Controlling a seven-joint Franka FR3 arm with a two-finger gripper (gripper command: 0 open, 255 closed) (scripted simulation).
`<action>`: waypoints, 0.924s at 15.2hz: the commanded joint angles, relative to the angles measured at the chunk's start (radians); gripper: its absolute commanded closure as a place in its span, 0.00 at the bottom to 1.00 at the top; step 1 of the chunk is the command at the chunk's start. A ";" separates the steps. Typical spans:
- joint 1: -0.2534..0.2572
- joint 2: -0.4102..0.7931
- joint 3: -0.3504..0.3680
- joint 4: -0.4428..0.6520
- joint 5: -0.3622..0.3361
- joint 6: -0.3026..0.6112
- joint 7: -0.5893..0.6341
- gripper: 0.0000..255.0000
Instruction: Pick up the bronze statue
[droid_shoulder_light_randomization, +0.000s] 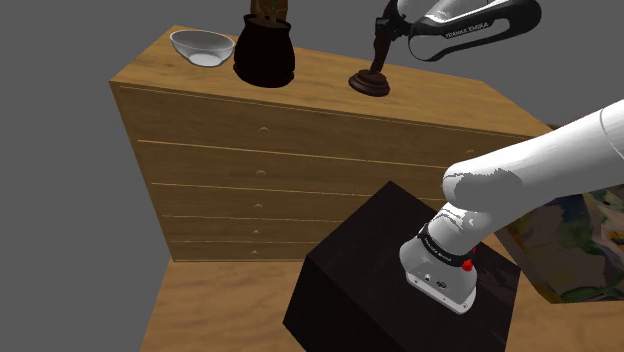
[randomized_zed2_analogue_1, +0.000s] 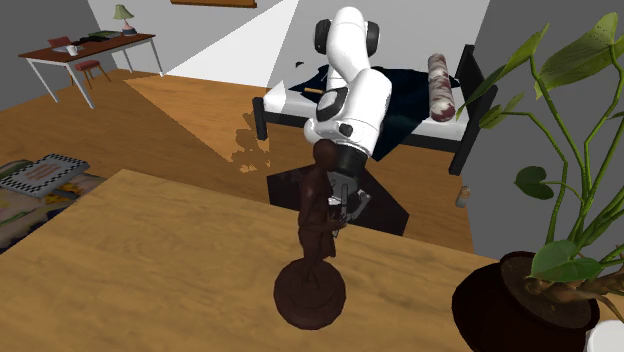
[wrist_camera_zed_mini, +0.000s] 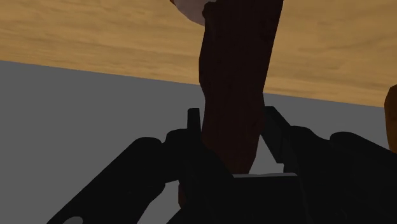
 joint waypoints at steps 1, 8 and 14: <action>0.013 -0.004 -0.008 0.013 0.019 -0.020 -0.022 1.00; 0.062 -0.023 -0.036 0.080 0.091 -0.105 -0.103 1.00; 0.092 -0.030 -0.051 0.147 0.139 -0.177 -0.161 1.00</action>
